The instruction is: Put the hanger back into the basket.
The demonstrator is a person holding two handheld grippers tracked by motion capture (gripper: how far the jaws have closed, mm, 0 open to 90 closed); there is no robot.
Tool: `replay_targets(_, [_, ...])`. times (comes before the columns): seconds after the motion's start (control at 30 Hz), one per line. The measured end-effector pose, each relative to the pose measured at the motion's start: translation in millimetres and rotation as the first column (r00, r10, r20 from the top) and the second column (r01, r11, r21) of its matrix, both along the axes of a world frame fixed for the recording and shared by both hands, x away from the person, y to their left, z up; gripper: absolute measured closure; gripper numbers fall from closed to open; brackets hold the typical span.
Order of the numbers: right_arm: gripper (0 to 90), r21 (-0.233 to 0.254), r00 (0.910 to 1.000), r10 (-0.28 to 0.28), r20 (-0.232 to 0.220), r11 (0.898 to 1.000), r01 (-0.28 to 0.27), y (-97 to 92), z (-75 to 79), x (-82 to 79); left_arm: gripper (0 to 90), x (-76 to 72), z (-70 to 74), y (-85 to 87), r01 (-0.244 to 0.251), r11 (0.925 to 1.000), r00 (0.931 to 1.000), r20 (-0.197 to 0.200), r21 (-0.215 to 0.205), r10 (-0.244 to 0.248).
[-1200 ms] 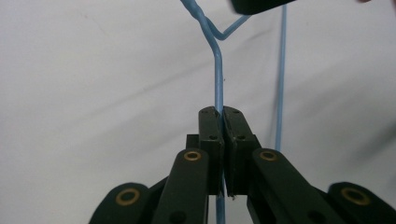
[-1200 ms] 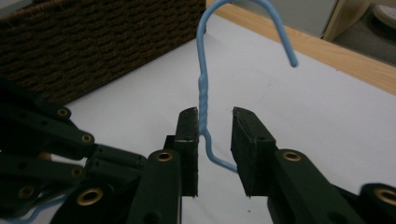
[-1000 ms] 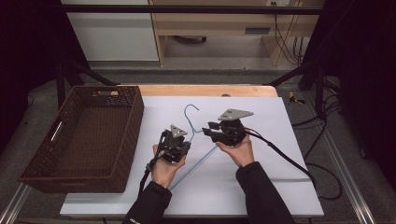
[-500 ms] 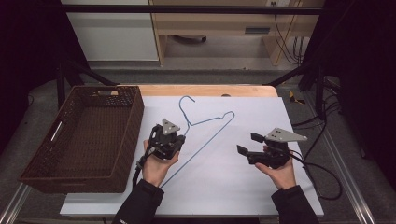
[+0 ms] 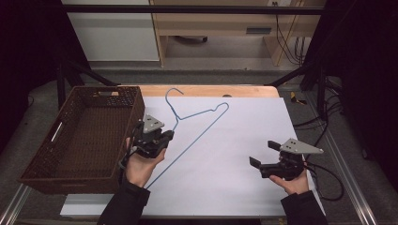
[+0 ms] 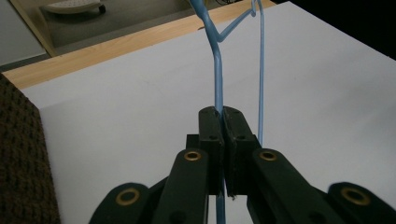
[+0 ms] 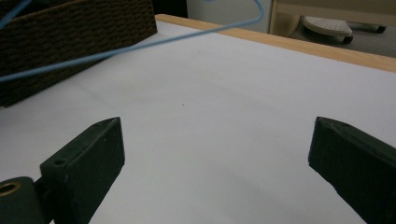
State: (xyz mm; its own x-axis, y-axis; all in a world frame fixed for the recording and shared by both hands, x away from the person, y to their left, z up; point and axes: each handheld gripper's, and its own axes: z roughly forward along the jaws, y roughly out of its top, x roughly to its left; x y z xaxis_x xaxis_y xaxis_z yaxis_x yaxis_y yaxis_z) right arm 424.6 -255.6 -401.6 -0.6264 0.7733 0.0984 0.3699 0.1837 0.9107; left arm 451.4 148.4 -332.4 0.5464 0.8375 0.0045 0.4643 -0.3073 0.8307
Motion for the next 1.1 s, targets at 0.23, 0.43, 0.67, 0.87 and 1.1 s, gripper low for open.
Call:
replay_targets(0.23, [3.2,0.003,0.9997,-0.024,0.01,1.0,0.024,-7.8,-5.8,-5.4,87.4,-3.2,15.0,15.5,-0.008,0.9999,0.9994,0.033,0.006,0.008])
replay_targets(0.43, [3.1,0.003,0.9994,-0.027,0.02,1.0,0.027,-9.1,-5.7,-6.4,87.4,-3.6,26.9,27.5,-0.014,0.9998,0.998,0.062,0.015,0.014])
replay_targets(0.67, [3.0,0.001,0.9994,-0.029,0.019,1.0,0.029,-10.1,-5.0,-6.4,87.4,-0.7,40.2,40.3,-0.016,0.9998,0.9961,0.087,0.013,0.014])
replay_targets(0.87, [2.9,0.003,0.9994,-0.03,0.019,1.0,0.03,-11.2,-4.2,-6.9,87.4,6.3,49.6,57.3,-0.012,0.9998,0.9957,0.092,0.018,0.01])
replay_targets(1.1, [3.0,0.005,0.9993,-0.032,0.02,0.999,0.032,-12.3,-3.6,-6.9,87.4,9.2,61.3,86.2,-0.01,0.9997,0.9953,0.097,0.021,0.008])
